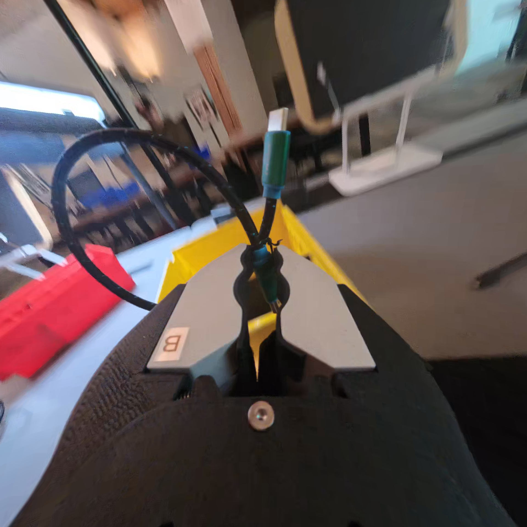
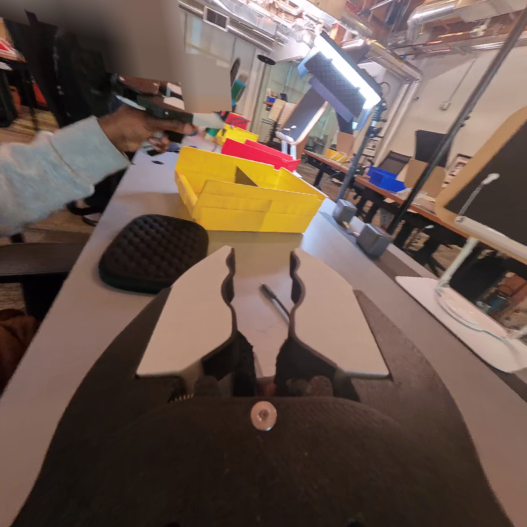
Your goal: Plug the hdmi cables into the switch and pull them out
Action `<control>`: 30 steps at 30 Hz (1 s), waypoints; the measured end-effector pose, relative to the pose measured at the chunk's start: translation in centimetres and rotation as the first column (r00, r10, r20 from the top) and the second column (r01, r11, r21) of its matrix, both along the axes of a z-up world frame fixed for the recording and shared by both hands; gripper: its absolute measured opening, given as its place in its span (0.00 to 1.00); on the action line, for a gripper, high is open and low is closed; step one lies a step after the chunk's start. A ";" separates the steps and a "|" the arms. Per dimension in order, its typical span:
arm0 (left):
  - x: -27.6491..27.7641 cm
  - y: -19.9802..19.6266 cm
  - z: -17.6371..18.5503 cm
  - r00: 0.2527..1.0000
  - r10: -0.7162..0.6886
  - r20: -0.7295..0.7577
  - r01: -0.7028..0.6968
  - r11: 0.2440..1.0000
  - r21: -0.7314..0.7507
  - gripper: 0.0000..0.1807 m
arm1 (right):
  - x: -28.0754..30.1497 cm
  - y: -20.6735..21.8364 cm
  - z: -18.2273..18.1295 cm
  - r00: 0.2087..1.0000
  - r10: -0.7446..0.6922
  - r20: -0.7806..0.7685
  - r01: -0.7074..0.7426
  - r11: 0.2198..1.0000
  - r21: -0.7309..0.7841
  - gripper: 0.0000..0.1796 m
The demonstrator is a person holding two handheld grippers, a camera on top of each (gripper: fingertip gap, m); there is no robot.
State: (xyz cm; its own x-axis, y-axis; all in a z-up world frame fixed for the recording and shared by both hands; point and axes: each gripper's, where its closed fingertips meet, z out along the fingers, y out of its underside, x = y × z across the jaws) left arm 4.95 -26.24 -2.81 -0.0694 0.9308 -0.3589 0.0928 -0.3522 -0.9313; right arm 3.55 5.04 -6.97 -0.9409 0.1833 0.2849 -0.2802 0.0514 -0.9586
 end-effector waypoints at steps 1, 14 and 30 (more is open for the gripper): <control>0.5 1.8 1.3 0.994 -0.020 -0.110 0.017 0.999 -0.034 0.07 | 0.6 -0.2 0.0 0.999 0.037 0.019 -0.037 0.999 -0.003 0.18; 0.5 23.5 -5.1 0.893 -0.364 -0.264 0.089 0.719 -0.689 0.07 | 4.2 -3.2 0.2 0.983 0.179 0.045 -0.171 0.974 -0.146 0.22; 0.7 24.2 -6.8 0.886 -0.428 -0.178 0.196 0.694 -0.693 0.07 | 4.3 -3.8 -1.8 0.983 0.122 -0.137 -0.119 0.993 0.028 0.12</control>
